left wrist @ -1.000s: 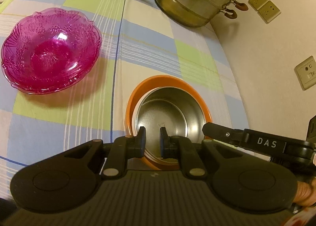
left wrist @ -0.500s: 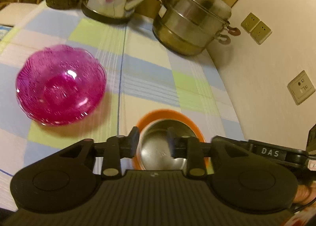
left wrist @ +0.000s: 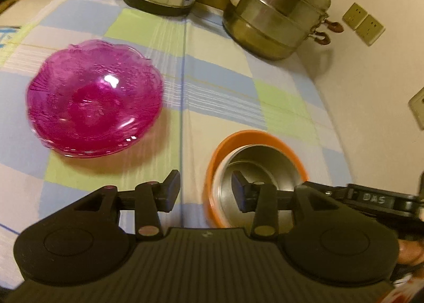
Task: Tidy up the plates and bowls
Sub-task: 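Open both tools and release the steel bowl rim, then move both tools onto the rim of the orange bowl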
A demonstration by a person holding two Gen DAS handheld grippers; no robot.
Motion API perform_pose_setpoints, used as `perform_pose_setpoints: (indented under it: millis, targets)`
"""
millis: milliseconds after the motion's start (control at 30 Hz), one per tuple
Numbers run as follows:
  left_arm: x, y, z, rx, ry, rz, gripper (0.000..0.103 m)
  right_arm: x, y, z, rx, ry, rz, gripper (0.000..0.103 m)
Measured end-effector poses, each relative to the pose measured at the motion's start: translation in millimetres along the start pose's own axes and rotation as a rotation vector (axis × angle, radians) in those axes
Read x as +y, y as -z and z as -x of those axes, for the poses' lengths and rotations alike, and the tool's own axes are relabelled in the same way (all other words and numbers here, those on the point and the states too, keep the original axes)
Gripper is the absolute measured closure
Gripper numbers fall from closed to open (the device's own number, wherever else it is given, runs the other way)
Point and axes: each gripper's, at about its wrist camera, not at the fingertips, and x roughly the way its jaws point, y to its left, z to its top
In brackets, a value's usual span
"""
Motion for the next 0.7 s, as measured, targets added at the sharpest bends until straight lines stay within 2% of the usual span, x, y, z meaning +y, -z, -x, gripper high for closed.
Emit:
perform_pose_setpoints:
  millis: [200, 467, 700]
  targets:
    - [3, -1, -13, 0.009, 0.012, 0.026, 0.065, -14, -8, -11, -0.020, -0.050, -0.055, 0.048]
    - [4, 4, -26, 0.006, 0.020, 0.026, 0.065, -24, -5, -26, 0.015, -0.079, -0.104, 0.048]
    - [10, 4, -31, -0.026, 0.046, 0.038, 0.065, -33, -7, -18, -0.029, -0.142, -0.152, 0.048]
